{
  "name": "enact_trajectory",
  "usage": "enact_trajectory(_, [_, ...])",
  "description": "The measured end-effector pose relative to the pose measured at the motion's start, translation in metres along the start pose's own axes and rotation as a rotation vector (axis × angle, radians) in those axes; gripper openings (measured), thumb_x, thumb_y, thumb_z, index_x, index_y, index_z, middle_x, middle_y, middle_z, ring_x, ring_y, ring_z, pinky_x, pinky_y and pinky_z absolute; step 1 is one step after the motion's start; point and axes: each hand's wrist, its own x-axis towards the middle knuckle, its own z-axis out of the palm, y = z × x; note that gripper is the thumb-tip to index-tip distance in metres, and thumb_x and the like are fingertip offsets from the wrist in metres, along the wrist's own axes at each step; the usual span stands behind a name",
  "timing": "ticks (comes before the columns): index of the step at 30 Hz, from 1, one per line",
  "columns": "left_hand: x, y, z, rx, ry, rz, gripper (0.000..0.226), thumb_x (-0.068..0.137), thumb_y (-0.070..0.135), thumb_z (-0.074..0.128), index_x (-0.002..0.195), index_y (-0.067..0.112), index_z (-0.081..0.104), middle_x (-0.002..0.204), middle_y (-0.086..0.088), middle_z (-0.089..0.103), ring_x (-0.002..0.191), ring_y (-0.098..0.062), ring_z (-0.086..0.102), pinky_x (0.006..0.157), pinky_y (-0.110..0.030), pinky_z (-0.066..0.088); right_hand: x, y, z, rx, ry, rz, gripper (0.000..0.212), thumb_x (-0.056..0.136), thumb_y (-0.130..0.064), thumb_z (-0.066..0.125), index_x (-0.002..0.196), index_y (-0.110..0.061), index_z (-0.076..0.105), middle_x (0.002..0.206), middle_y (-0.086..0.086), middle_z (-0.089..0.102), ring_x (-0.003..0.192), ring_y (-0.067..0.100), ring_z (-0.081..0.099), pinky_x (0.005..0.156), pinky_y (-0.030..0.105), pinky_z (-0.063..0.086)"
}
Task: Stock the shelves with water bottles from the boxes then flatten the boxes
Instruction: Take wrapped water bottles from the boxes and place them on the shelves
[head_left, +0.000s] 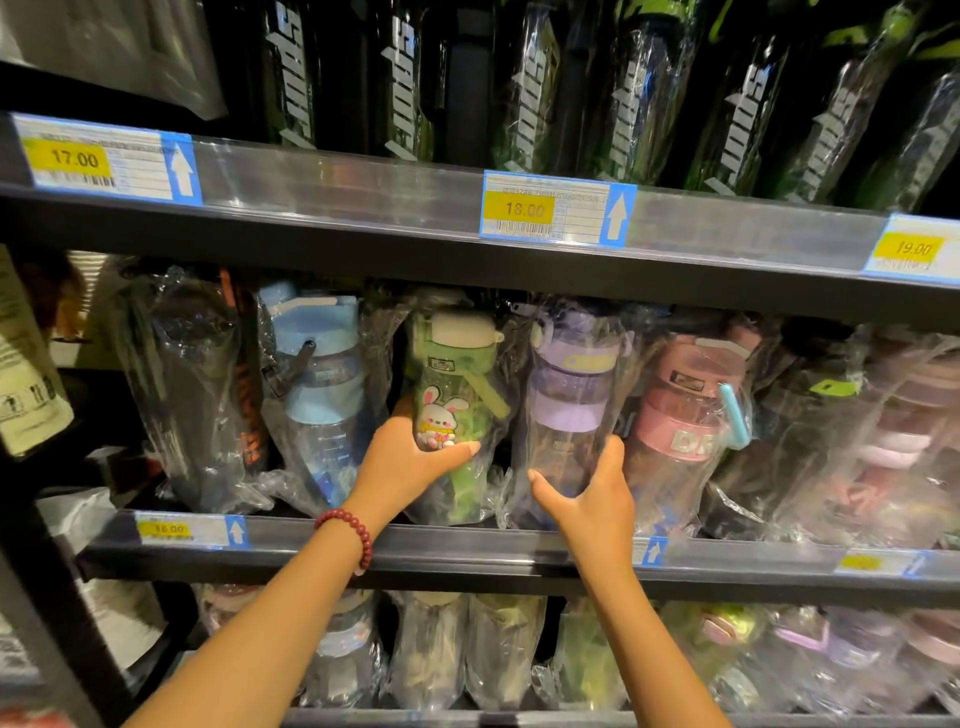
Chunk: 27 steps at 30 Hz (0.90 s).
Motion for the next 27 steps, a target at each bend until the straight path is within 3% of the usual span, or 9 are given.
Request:
enact_trajectory(4, [-0.012, 0.003, 0.005, -0.030, 0.041, -0.001, 0.044, 0.069, 0.033, 0.083, 0.095, 0.014, 0.053, 0.087, 0.008, 0.059, 0.078, -0.002, 0.057, 0.062, -0.015, 0.043, -0.001, -0.001, 0.000, -0.025, -0.005, -0.014, 0.063, 0.072, -0.032, 0.079, 0.111, -0.007, 0.037, 0.099, 0.006, 0.053, 0.087, 0.026, 0.052, 0.067, 0.029, 0.037])
enact_trajectory(9, [-0.021, -0.001, 0.006, -0.013, -0.008, -0.021, 0.053, 0.071, 0.042, 0.079, 0.101, 0.013, 0.047, 0.101, 0.002, 0.056, 0.094, -0.014, 0.056, 0.072, -0.024, 0.044, -0.001, -0.001, 0.000, -0.047, -0.009, -0.023, 0.064, 0.073, -0.032, 0.079, 0.114, -0.004, 0.037, 0.100, 0.008, 0.054, 0.089, 0.028, 0.054, 0.067, 0.029, 0.037])
enact_trajectory(13, [-0.028, -0.009, 0.010, 0.167, 0.107, 0.044, 0.071, 0.054, 0.061, 0.078, 0.096, 0.013, 0.047, 0.101, -0.001, 0.056, 0.093, -0.019, 0.056, 0.079, -0.039, 0.049, -0.002, -0.003, -0.001, -0.045, -0.009, -0.029, 0.061, 0.074, -0.031, 0.079, 0.112, -0.007, 0.037, 0.100, 0.005, 0.054, 0.090, 0.025, 0.054, 0.068, 0.028, 0.037])
enact_trajectory(19, [-0.023, -0.012, 0.009, 0.146, 0.086, 0.035, 0.062, 0.063, 0.054, 0.077, 0.098, 0.012, 0.047, 0.100, -0.003, 0.061, 0.092, -0.023, 0.059, 0.079, -0.043, 0.051, -0.003, -0.002, -0.002, -0.025, -0.017, -0.037, 0.057, 0.074, -0.030, 0.078, 0.106, -0.012, 0.035, 0.101, 0.006, 0.055, 0.089, 0.025, 0.055, 0.068, 0.029, 0.039])
enact_trajectory(23, [-0.024, -0.012, 0.008, 0.119, 0.069, 0.030, 0.056, 0.067, 0.046, 0.080, 0.097, 0.011, 0.047, 0.101, -0.002, 0.060, 0.092, -0.019, 0.058, 0.076, -0.033, 0.048, -0.002, -0.001, -0.001, -0.034, -0.029, -0.025, 0.059, 0.075, -0.035, 0.077, 0.109, -0.008, 0.037, 0.101, 0.008, 0.056, 0.090, 0.027, 0.055, 0.067, 0.033, 0.043])
enact_trajectory(27, [-0.028, -0.008, 0.007, 0.122, 0.065, 0.033, 0.059, 0.068, 0.046, 0.079, 0.105, 0.012, 0.048, 0.109, 0.000, 0.058, 0.100, -0.017, 0.057, 0.083, -0.035, 0.049, -0.002, 0.002, -0.001, -0.051, -0.050, -0.021, 0.067, 0.072, -0.039, 0.078, 0.116, -0.004, 0.041, 0.108, 0.010, 0.054, 0.102, 0.031, 0.052, 0.078, 0.039, 0.047])
